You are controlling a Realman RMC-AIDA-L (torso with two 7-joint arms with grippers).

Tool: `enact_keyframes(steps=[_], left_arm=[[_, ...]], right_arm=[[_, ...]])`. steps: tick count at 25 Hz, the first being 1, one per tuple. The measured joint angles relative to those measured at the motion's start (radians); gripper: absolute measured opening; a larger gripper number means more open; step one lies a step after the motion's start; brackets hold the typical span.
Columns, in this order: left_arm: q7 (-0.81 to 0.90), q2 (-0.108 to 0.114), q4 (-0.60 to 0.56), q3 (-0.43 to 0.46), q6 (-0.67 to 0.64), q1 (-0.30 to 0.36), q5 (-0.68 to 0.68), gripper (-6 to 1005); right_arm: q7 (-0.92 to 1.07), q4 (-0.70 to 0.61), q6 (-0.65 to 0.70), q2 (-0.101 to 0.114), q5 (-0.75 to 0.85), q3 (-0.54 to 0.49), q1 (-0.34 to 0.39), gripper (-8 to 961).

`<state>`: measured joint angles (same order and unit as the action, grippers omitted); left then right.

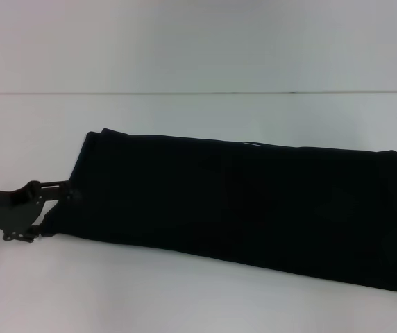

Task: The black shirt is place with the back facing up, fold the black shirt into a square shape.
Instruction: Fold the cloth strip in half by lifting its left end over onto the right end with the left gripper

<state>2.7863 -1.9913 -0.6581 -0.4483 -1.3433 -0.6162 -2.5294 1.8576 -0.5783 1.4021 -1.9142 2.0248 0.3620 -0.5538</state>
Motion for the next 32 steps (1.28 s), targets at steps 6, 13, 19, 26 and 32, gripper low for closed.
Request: enact_keyframes(steps=[6,13,19,26,32], left_arm=[[-0.027,0.002,0.0,0.001,0.006,-0.003,0.001,940],[-0.06,0.005,0.001,-0.005,0.002,-0.017,0.002,939],[-0.069,0.009,0.008,-0.01,-0.004,-0.024,-0.004,938],[-0.098,0.012,0.007,-0.01,-0.032,-0.024,-0.007,936],[-0.106,0.017,0.003,-0.007,-0.047,-0.025,-0.021,932]], right_arm=[[0.0,0.0,0.0,0.0,0.0,0.0,0.0,911],[0.0,0.0,-0.002,0.0,0.0,0.0,-0.002,910],[0.0,0.0,-0.005,0.0,0.0,0.0,-0.002,910],[0.0,0.0,-0.006,0.0,0.0,0.0,-0.002,910],[0.0,-0.001,-0.006,0.0,0.0,0.0,-0.002,909]])
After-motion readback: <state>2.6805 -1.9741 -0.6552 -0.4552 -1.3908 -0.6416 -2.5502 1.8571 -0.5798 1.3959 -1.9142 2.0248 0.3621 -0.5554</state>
